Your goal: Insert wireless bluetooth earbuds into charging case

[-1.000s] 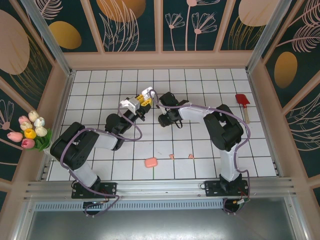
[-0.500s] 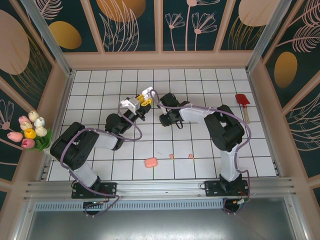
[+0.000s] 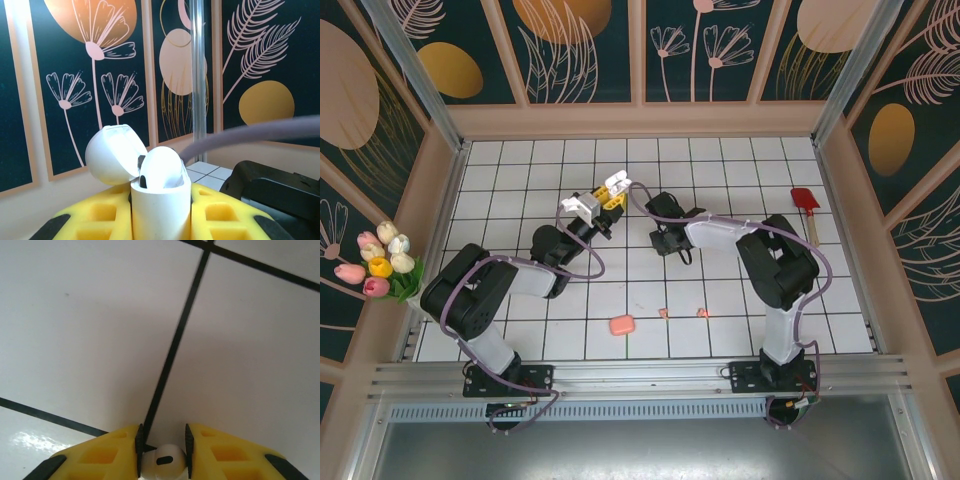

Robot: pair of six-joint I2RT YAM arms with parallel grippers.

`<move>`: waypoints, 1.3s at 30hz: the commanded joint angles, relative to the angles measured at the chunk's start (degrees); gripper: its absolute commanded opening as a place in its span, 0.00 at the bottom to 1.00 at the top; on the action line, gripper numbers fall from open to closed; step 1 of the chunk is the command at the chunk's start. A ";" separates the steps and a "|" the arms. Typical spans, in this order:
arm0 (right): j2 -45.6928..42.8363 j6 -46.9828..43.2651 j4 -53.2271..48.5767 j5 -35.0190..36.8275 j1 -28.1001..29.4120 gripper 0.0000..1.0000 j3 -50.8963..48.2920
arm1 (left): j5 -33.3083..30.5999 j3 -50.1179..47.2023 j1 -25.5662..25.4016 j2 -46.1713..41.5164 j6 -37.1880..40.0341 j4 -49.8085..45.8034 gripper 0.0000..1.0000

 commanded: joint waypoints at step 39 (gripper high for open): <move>-5.11 4.71 3.42 -13.23 -4.82 0.52 -7.58 | -2.24 0.77 1.88 -1.54 2.37 2.36 0.00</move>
